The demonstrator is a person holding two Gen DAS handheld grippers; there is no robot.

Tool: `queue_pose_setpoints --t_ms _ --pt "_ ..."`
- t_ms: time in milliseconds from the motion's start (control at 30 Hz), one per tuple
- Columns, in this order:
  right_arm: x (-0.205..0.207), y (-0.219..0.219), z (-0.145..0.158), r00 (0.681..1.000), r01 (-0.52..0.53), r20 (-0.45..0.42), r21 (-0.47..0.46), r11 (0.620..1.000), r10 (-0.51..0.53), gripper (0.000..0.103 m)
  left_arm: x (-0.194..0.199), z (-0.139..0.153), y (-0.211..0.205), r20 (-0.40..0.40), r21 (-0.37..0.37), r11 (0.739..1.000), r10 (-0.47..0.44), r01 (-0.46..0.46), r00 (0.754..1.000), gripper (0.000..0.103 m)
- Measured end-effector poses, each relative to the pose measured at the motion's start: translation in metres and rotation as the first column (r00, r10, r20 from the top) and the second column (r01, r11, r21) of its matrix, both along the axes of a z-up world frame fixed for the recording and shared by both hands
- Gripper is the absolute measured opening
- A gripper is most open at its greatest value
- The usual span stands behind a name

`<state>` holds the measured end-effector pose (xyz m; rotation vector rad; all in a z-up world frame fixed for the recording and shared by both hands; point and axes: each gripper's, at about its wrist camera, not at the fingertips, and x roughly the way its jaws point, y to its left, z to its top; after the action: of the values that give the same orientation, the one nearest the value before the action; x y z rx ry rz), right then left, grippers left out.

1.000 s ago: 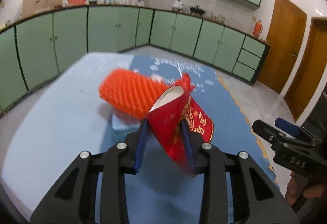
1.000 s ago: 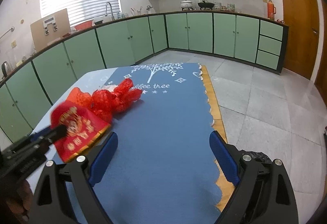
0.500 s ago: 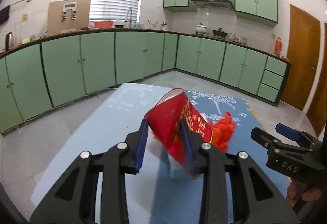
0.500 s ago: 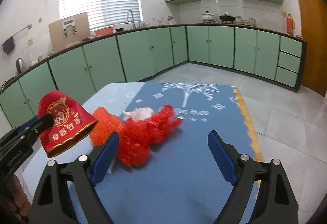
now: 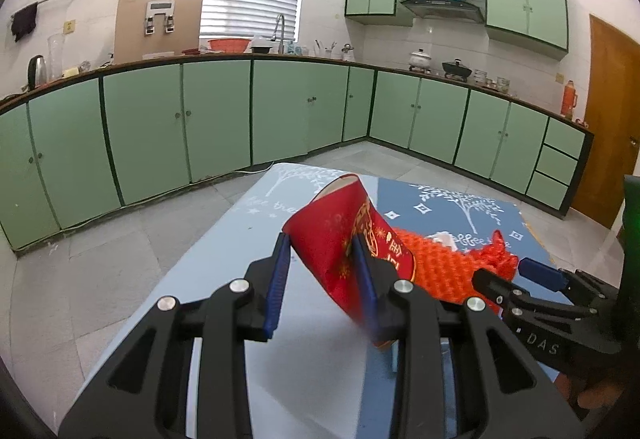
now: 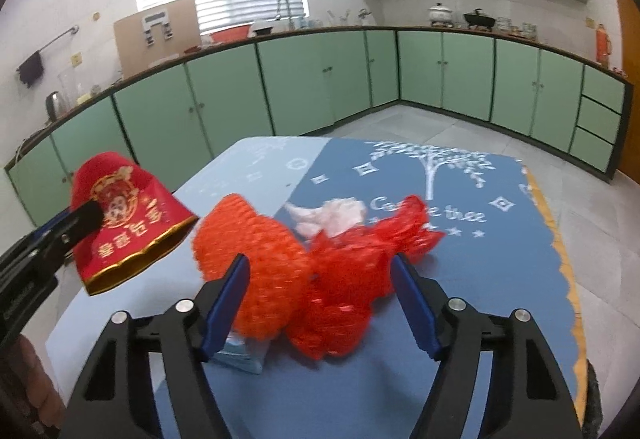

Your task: Collect trash

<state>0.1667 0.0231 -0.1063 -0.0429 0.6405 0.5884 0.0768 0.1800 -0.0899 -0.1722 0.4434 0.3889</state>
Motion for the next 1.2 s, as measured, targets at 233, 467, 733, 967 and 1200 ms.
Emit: queue_pose_setpoints --t_ms 233,467,733,967,1200 --pt "0.002 0.024 -0.007 0.998 -0.058 -0.023 -0.030 0.998 0.057 0.039 -0.006 -0.006 0.012 -0.003 -0.016 1.000 0.022 -0.022 1.000 0.030" --pt "-0.009 0.025 0.002 0.993 -0.113 -0.022 -0.005 0.994 0.113 0.020 -0.012 -0.002 0.012 0.008 -0.023 0.999 0.022 -0.022 1.000 0.030" --pt "-0.023 -0.010 0.038 0.998 -0.056 0.038 0.047 0.997 0.054 0.019 -0.018 0.013 -0.001 0.048 -0.017 1.000 -0.018 0.019 0.999 0.030" --pt "-0.033 -0.057 0.062 0.997 0.024 0.076 0.077 0.997 -0.030 0.019 -0.015 0.025 -0.038 0.076 -0.006 0.994 -0.105 0.106 0.992 0.030" --pt "-0.047 -0.107 0.077 0.988 0.113 0.101 0.081 0.990 -0.121 0.019 -0.003 0.028 -0.086 0.079 -0.005 0.976 -0.219 0.220 0.973 0.030"
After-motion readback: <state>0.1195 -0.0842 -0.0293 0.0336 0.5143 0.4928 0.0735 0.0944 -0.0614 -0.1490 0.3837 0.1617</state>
